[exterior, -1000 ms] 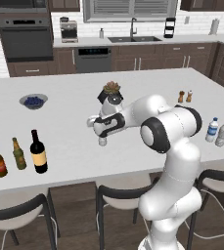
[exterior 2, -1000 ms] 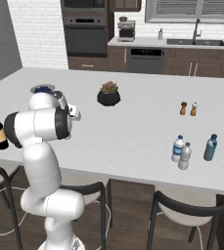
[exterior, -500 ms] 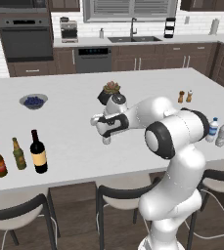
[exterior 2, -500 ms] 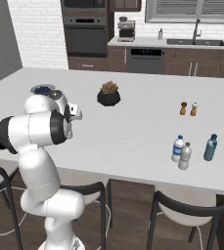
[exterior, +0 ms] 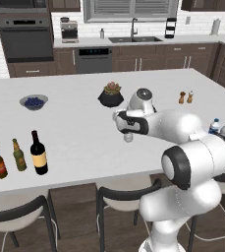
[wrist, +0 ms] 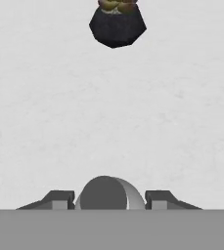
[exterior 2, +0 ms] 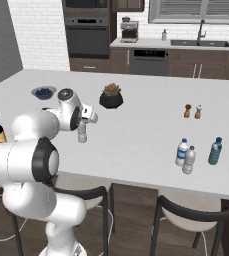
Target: Move the plastic bottles in the middle to the plastics group, and the glass bottles in the middle to the glass group.
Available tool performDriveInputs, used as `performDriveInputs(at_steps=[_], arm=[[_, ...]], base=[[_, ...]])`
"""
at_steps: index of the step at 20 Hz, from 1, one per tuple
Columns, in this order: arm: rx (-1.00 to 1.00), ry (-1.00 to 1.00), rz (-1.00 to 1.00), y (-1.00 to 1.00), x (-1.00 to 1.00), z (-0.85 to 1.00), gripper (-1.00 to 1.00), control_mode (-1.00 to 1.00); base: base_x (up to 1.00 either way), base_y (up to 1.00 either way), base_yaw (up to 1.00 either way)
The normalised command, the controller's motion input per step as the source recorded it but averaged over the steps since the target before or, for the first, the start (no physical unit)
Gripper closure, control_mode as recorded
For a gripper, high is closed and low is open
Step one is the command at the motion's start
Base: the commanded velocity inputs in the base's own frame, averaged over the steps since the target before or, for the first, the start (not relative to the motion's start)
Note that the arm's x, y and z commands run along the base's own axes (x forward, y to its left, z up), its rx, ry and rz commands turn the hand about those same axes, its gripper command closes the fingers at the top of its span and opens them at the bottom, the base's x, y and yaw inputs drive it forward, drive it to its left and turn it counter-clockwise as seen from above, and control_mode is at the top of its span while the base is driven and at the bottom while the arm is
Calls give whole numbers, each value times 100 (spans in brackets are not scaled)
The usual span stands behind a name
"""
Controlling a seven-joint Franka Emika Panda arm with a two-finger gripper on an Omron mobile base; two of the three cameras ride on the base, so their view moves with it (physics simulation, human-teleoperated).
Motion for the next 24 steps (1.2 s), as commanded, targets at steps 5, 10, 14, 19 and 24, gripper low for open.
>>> performDriveInputs(at_steps=[5,10,14,19,24], arm=[[0,0,-18,-100,-22,18,100,-100],[0,0,-18,-100,-2,5,100,-100],[0,0,-18,-100,0,0,100,-100],[1,3,-19,-100,-19,3,100,-100],[2,6,-23,-94,-24,12,100,-100]], base=[[0,0,0],[0,0,0],[0,0,0],[0,0,0],[0,0,0]])
